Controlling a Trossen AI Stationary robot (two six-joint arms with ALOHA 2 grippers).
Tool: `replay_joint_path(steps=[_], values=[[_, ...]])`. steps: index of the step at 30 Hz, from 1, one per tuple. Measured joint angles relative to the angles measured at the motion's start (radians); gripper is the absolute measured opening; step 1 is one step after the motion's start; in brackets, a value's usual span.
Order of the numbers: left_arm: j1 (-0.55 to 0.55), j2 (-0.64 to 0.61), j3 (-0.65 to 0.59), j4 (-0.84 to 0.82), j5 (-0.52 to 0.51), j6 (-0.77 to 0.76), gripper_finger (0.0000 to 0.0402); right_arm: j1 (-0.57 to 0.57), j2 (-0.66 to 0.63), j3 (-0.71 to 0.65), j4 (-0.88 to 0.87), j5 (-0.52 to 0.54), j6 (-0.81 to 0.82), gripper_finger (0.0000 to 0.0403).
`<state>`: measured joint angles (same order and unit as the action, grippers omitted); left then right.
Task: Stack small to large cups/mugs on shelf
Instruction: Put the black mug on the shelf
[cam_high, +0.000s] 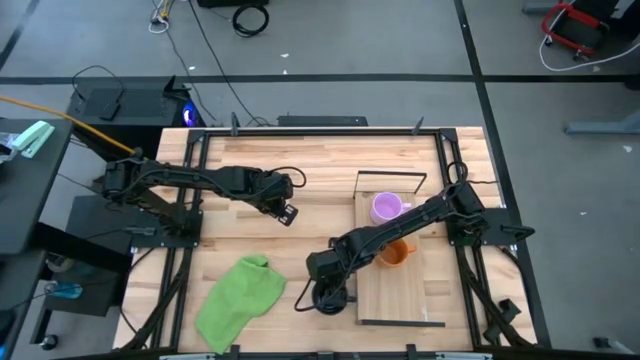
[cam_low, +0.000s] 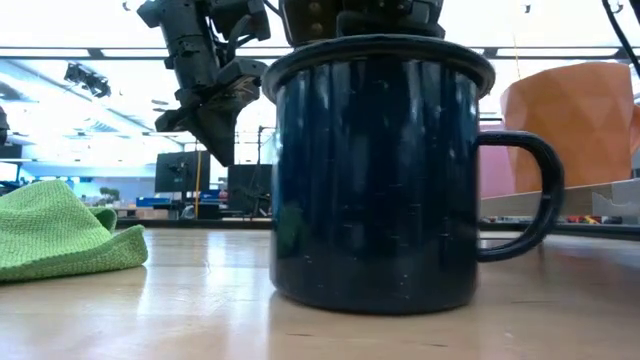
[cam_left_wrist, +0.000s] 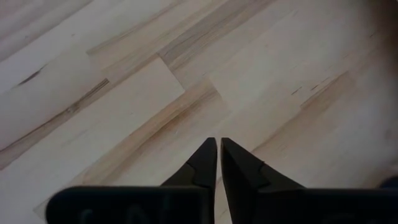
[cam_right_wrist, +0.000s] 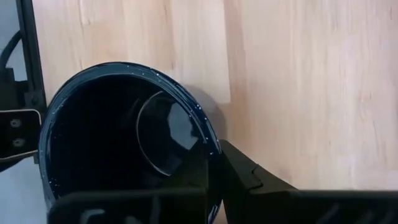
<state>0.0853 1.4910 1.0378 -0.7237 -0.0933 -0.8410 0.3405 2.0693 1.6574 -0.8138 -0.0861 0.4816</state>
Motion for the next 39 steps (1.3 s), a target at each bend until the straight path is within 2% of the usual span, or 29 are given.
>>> replay_joint_path(steps=[5, 11, 20, 27, 32, 39], values=[[0.0, 0.0, 0.0, 0.002, 0.0, 0.013, 0.0023, -0.002, 0.001, 0.04, -0.003, 0.012, -0.006, 0.0017], [0.001, 0.0, 0.0, 0.003, 0.0, 0.031, 0.0026, -0.016, 0.001, 0.154, -0.068, 0.009, -0.02, 0.0017], [0.001, 0.0, 0.0, 0.003, 0.0, 0.044, 0.0011, -0.053, 0.001, 0.375, -0.321, 0.007, -0.093, 0.0017], [0.001, 0.0, 0.0, 0.003, 0.0, 0.053, 0.0019, -0.068, 0.001, 0.52, -0.594, 0.007, -0.159, 0.0017], [0.002, 0.0, 0.0, 0.003, 0.0, 0.053, 0.0013, -0.052, -0.011, 0.535, -0.722, 0.013, -0.161, 0.0017], [0.002, 0.0, 0.0, 0.008, 0.0, 0.052, 0.0015, -0.001, -0.09, 0.489, -0.742, 0.021, -0.105, 0.0017]])
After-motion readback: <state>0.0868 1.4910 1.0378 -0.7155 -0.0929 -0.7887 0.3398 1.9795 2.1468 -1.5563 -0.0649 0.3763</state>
